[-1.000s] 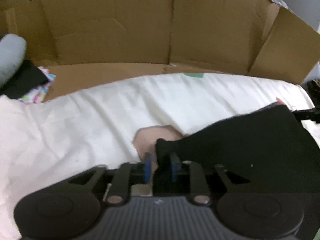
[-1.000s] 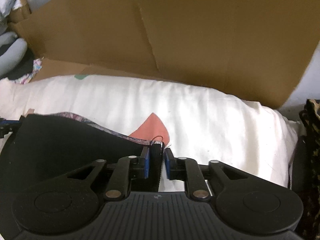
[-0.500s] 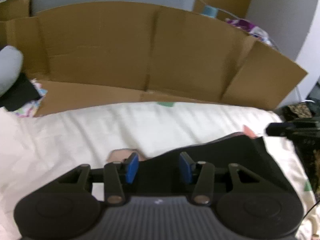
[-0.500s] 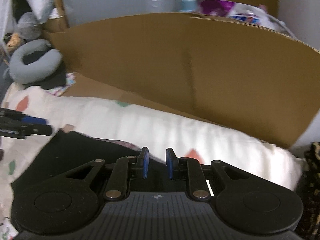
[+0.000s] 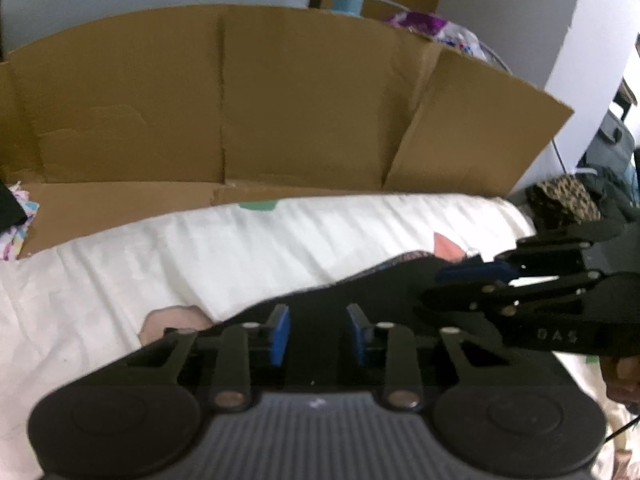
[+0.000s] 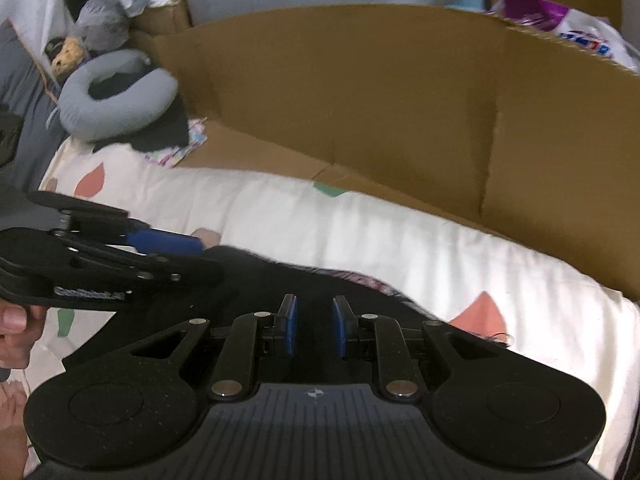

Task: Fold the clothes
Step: 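Carry the raised black shorts with both tools, bringing the tools together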

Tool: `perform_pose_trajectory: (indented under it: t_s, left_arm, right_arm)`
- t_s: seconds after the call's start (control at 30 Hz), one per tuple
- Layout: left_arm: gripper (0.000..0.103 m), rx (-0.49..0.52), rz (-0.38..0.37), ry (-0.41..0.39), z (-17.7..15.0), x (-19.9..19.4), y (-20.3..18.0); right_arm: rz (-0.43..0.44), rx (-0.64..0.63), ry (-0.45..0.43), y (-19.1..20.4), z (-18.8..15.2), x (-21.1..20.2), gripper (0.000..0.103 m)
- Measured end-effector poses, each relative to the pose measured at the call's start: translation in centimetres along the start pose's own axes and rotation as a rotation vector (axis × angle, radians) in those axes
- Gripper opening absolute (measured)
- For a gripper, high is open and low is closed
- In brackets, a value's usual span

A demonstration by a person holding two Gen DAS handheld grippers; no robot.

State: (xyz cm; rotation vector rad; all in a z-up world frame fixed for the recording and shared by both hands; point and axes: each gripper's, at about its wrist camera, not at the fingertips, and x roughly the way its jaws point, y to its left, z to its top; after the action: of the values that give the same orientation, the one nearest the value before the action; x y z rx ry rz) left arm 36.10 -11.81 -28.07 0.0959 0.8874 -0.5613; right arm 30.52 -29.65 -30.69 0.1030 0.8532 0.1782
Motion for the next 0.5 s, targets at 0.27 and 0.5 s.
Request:
perform_pose_trajectory:
  t_s: [0.27, 0.5]
  left_arm:
    - [0.017, 0.005, 0.035, 0.012, -0.7, 1.5, 0.1]
    - [0.016, 0.02, 0.041, 0.042, -1.7, 2.8, 0.6]
  right_arm:
    - [-0.005, -0.024, 0.037, 0.8, -0.8, 2.4, 0.019]
    - [-0.008, -0.035, 0.067, 0.5, -1.1, 3.8, 0.02]
